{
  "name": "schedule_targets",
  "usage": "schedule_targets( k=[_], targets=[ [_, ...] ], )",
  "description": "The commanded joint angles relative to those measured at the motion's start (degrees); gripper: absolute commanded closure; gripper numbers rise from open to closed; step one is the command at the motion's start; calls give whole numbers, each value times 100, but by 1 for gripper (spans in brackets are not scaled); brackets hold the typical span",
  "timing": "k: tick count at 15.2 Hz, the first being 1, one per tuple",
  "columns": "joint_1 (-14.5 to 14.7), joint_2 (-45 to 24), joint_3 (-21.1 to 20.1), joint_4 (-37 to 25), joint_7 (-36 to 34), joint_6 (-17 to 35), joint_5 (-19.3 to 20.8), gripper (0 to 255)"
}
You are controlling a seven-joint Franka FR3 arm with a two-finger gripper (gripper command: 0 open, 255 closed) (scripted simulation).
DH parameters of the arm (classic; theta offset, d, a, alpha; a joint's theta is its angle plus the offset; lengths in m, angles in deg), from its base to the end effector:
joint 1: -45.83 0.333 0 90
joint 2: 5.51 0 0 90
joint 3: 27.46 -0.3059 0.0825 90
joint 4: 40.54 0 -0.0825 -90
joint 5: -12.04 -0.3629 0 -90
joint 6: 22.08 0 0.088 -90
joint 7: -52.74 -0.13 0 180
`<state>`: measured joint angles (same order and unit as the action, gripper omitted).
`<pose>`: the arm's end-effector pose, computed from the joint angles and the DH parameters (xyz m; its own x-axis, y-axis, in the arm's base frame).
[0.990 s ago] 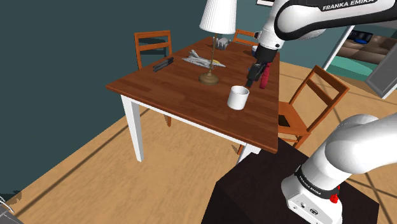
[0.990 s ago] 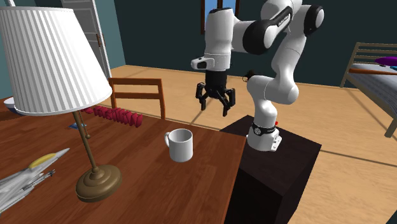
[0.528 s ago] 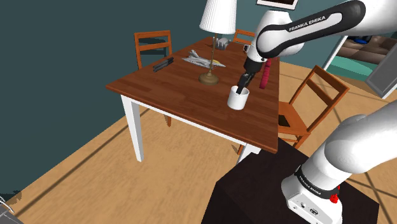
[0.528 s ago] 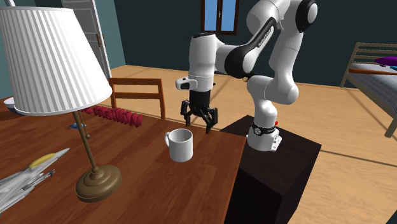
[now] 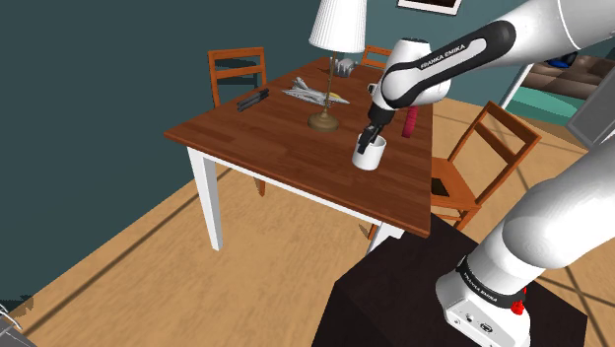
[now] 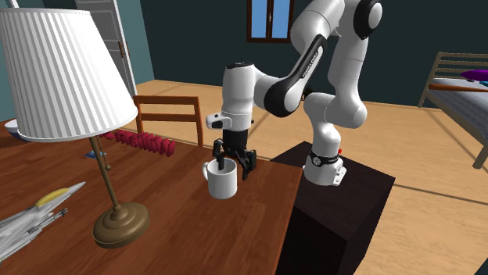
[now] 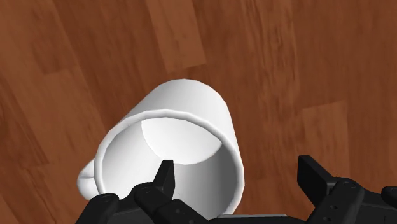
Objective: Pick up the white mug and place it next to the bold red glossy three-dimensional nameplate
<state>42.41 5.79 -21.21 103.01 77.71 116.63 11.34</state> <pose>0.4409 -0.0742 0.3464 0.9601 0.2557 0.1135 0.2552 -0.9667 0.0194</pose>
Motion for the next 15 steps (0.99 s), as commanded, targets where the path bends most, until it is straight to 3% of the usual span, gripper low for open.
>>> schedule_targets(
  k=[1,10,11,15],
  targets=[
    [11,-125,0,47,9,175,-21,0],
    [17,-228,3,77,23,308,-41,0],
    [17,-228,3,77,23,308,-41,255],
    [17,-228,3,77,23,308,-41,255]
  ],
)
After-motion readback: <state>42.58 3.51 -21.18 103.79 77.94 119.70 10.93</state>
